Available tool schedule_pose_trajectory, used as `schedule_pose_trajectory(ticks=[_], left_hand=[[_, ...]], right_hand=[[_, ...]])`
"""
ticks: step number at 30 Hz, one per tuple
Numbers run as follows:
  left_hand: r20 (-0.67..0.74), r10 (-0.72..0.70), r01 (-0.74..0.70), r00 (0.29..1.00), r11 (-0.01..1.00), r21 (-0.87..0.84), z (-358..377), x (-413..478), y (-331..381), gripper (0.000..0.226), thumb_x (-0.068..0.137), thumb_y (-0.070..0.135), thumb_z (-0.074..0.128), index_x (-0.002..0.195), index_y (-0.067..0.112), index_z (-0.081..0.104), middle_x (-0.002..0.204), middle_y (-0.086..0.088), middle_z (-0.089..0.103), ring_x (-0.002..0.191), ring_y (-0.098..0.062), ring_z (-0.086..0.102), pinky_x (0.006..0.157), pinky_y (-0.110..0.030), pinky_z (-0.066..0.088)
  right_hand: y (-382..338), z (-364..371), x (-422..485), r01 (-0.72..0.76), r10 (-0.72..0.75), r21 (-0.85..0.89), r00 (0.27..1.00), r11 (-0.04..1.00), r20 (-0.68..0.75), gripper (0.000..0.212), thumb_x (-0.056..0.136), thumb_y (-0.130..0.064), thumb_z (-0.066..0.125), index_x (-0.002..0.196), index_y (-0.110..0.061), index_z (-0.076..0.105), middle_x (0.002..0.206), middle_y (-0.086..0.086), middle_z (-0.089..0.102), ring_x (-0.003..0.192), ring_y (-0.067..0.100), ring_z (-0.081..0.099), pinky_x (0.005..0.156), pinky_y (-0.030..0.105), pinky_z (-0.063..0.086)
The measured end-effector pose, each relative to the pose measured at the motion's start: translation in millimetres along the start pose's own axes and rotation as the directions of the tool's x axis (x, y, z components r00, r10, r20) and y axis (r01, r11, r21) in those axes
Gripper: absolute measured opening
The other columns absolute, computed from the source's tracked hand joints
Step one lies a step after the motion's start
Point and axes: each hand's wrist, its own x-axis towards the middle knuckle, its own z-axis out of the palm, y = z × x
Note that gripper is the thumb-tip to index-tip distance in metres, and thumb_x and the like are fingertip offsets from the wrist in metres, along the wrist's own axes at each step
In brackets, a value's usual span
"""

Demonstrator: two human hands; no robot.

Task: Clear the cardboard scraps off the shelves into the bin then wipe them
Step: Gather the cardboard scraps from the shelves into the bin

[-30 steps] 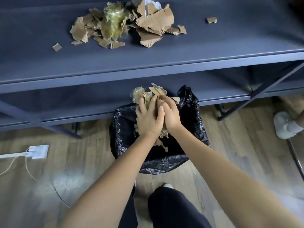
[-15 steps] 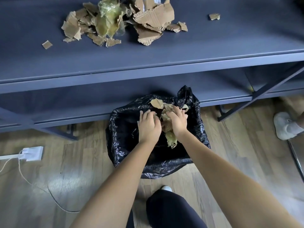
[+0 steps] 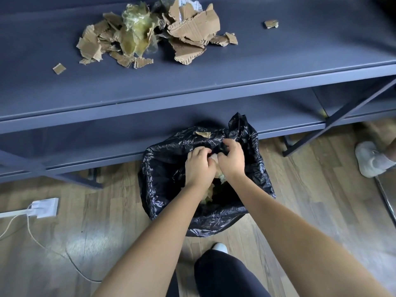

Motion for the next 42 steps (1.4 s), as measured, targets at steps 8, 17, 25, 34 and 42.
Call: schedule_pose_trajectory(ticks=[8,17,25,34,42], left_hand=[[-0.099,0.072,-0.070,0.992,0.997,0.026,-46.0,1.9,21.7,0.033,0.090,0.008,0.044,0.121,0.005,0.055,0.131,-0.008,0.052,0.123,-0.025,0.042,0.104,-0.034,0.033],[-0.305,0.235,-0.247,0.923,0.969,-0.002,-128.2,-13.1,81.6,0.025,0.085,-0.002,0.046,0.106,0.000,0.060,0.115,-0.013,0.059,0.109,-0.030,0.052,0.093,-0.036,0.040],[-0.394,0.408,-0.437,0.823,0.899,0.018,-191.0,-24.4,144.5,0.025,0.082,-0.006,0.044,0.100,-0.002,0.061,0.109,-0.014,0.058,0.102,-0.030,0.053,0.086,-0.034,0.042],[-0.515,0.504,-0.560,0.693,0.827,0.055,-268.3,-8.9,204.2,0.025,0.081,-0.001,0.044,0.099,-0.001,0.061,0.108,-0.015,0.058,0.099,-0.028,0.055,0.084,-0.031,0.041],[-0.526,0.483,-0.542,0.700,0.839,0.050,-345.8,39.3,210.6,0.032,0.086,0.017,0.053,0.116,0.006,0.053,0.137,-0.012,0.041,0.130,-0.024,0.036,0.106,-0.038,0.035]], right_hand=[[-37.4,-19.3,-8.5,0.069,-0.068,0.016,0.996,0.997,-0.052,0.034,0.088,-0.012,0.052,0.121,-0.007,0.056,0.122,0.009,0.057,0.109,0.022,0.055,0.088,0.024,0.039],[-126.6,-77.6,-30.2,0.225,-0.208,0.082,0.961,0.971,-0.180,0.022,0.087,-0.010,0.050,0.101,-0.002,0.066,0.089,0.007,0.065,0.080,0.016,0.052,0.071,0.019,0.034],[-198.8,-127.9,-53.9,0.389,-0.364,0.052,0.896,0.920,-0.253,0.021,0.086,-0.007,0.047,0.091,0.000,0.066,0.076,0.004,0.057,0.073,0.021,0.050,0.065,0.025,0.033],[-278.4,-166.6,-66.0,0.548,-0.489,0.036,0.773,0.836,-0.404,0.015,0.083,-0.007,0.048,0.082,0.000,0.062,0.078,0.003,0.054,0.073,0.018,0.047,0.060,0.026,0.033],[-356.3,-170.3,-41.5,0.660,-0.625,-0.038,0.690,0.750,-0.365,0.034,0.086,-0.018,0.051,0.118,-0.007,0.054,0.125,0.006,0.049,0.111,0.020,0.048,0.082,0.027,0.036]])
